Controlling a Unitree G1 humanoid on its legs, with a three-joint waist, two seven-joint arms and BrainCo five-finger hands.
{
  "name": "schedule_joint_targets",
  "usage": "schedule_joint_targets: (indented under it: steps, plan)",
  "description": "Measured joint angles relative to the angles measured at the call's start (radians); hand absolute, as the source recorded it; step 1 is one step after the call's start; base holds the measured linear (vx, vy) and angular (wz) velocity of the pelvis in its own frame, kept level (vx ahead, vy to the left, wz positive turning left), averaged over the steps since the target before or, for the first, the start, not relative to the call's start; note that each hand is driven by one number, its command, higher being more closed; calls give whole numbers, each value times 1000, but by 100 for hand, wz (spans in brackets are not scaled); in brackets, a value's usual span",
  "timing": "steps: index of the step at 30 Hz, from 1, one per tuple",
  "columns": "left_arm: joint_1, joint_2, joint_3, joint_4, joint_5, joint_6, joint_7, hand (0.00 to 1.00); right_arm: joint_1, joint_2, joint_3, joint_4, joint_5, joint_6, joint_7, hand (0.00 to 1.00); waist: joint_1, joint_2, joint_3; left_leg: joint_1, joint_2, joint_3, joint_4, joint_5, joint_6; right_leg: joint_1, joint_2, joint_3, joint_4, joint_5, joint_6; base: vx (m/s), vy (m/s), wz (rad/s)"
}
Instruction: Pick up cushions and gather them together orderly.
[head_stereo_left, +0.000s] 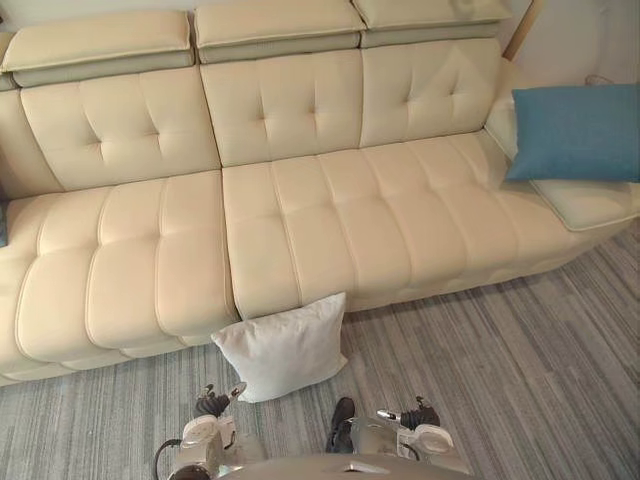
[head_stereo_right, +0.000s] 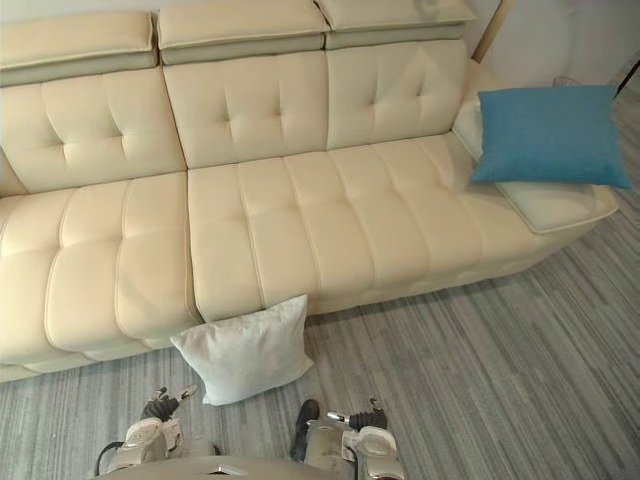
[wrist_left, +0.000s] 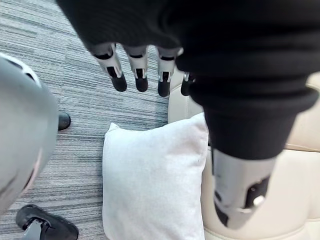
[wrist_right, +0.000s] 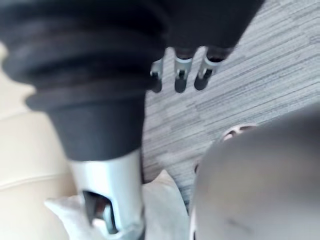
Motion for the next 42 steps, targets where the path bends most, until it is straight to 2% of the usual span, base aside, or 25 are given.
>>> schedule_joint_targets:
  steps: [5, 9, 13, 14, 16, 17, 21, 22, 26, 28, 29, 31, 33, 37, 42]
  plan:
    - [3, 6, -2, 23, 2, 1, 0, 0, 4, -3, 4, 5, -4, 2, 0, 0, 0, 4, -21, 8, -16, -3, -49, 22, 11, 2, 3, 1, -33, 23, 5, -37, -8, 1]
    - [4, 19, -46, 30, 18, 1, 1, 0, -1, -20, 49, 6, -38, 1, 0, 0, 3, 6, -22, 18, -26, -10, -92, 44, 12, -5, 0, 0, -34, 24, 2, -4, -6, 2]
    - [-21, 34, -102, 29, 16, 1, 8, 0, -27, -27, 91, 4, -42, 11, -2, 0, 7, 0, -8, -38, -36, -31, -75, 51, 8, -63, -25, -16, 21, 9, -3, -7, -15, 19]
    - [-44, 35, -120, 24, 14, 1, 18, 0, -45, -27, 103, 0, -42, 14, -6, 0, 10, -6, 18, -64, -36, -42, -49, 50, 7, -82, -37, -25, 49, -2, -10, -46, -35, 29]
    - [-76, 39, -139, 6, -8, 0, 31, 0, -78, -32, 139, -12, -42, 16, -9, 0, 15, -16, 46, -136, -33, -61, 22, 37, 5, -134, -51, -32, 91, -13, -15, -74, -50, 24]
    - [-101, 39, -143, -10, -22, 0, 41, 0, -102, -44, 162, -47, -42, 19, -11, 0, 23, -16, 75, -191, -23, -67, 82, 17, 6, -165, -54, -35, 118, -19, -19, -91, -53, 12]
    - [-176, 63, -148, -73, -73, -10, 70, 0, -197, -92, 212, -155, -42, 20, -47, 0, 25, -11, 152, -348, 1, -108, 263, -46, 6, -275, -67, -47, 222, -51, -24, -167, -51, 14]
    - [-211, 80, -146, -94, -102, -11, 88, 0, -249, -118, 216, -177, -41, 21, -58, 0, 23, -12, 175, -427, 5, -116, 331, -62, 9, -344, -81, -48, 275, -64, -25, -185, -33, 10]
    - [-303, 128, -128, -127, -155, -12, 115, 0, -401, -163, 207, -207, -39, 39, -94, 0, 20, -11, 252, -590, 11, -131, 440, -73, 11, -489, -93, -36, 345, -63, -36, -183, -29, 4]
    - [-349, 143, -110, -138, -181, -12, 134, 0, -474, -175, 201, -207, -28, 41, -119, 0, 17, -11, 267, -683, 18, -142, 477, -76, 13, -568, -90, -35, 357, -56, -44, -164, -28, 4]
    - [-385, 153, -96, -142, -191, -13, 139, 0, -522, -178, 196, -206, -25, 42, -132, 0, 17, -10, 297, -720, 27, -146, 499, -75, 12, -599, -88, -34, 362, -48, -52, -137, -24, -2]
    - [-431, 165, -87, -142, -220, -13, 150, 0, -587, -188, 194, -207, -18, 44, -152, 0, 14, -9, 310, -793, 31, -152, 524, -72, 11, -666, -87, -34, 378, -40, -63, -107, -27, -2]
    - [-491, 175, -50, -171, -243, -15, 159, 0, -679, -202, 184, -207, 8, 60, -176, 0, 3, -8, 349, -865, 33, -159, 554, -64, 2, -732, -87, -31, 400, -24, -86, -63, -25, -2]
    - [-573, 188, -22, -221, -264, -31, 178, 0, -790, -221, 166, -236, 51, 62, -211, 0, -1, -3, 370, -990, 45, -171, 611, -63, 2, -852, -86, -31, 438, -14, -87, -40, -7, -2]
    - [-656, 201, -14, -281, -293, -35, 206, 0, -904, -218, 158, -323, 60, 60, -291, 0, -3, -2, 391, -1131, 51, -188, 685, -65, 7, -984, -89, -25, 497, -12, -87, -40, -10, 1]
